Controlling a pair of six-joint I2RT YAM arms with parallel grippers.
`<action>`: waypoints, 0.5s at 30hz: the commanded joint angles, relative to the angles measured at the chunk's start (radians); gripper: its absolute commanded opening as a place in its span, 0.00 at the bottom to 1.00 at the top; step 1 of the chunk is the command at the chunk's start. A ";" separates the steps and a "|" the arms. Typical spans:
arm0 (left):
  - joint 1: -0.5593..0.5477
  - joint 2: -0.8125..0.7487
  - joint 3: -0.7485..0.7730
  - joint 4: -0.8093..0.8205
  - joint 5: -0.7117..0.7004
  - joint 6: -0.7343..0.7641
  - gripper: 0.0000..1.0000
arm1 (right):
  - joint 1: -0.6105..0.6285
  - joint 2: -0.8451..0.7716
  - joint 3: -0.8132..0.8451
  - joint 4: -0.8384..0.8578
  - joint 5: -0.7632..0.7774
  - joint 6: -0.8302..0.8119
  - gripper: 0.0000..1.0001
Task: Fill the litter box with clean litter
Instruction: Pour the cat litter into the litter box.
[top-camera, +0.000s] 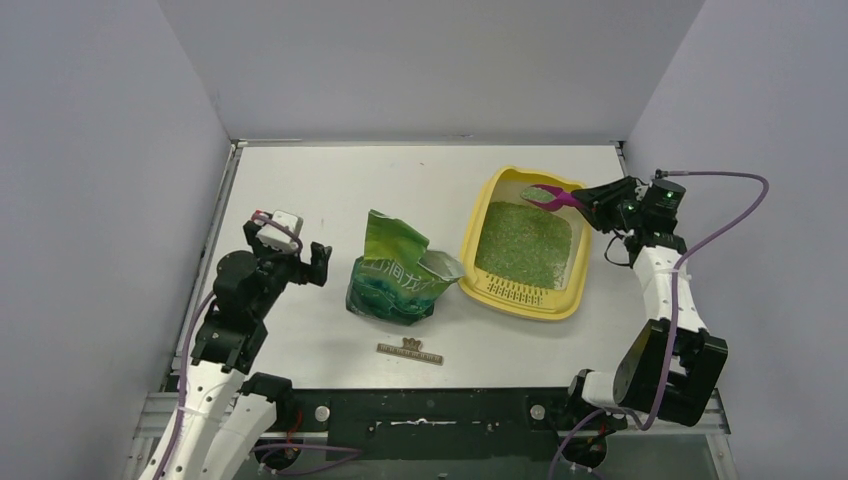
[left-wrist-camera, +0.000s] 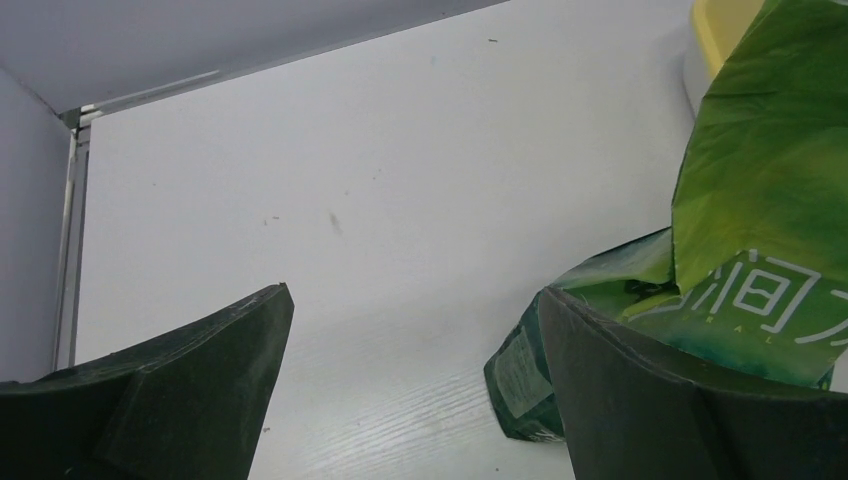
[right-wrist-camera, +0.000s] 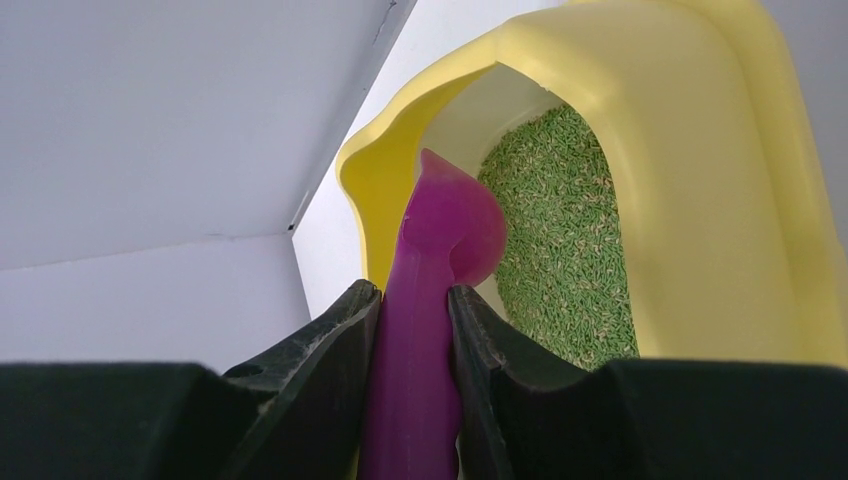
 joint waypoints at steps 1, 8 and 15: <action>-0.002 -0.029 -0.016 0.077 -0.080 0.014 0.92 | 0.008 -0.001 0.071 0.090 0.045 0.008 0.00; -0.002 0.010 -0.002 0.069 -0.078 0.031 0.92 | -0.042 -0.035 0.048 0.075 0.044 0.004 0.00; -0.001 0.027 -0.001 0.077 -0.070 0.037 0.92 | -0.116 -0.107 -0.013 0.043 -0.043 0.002 0.00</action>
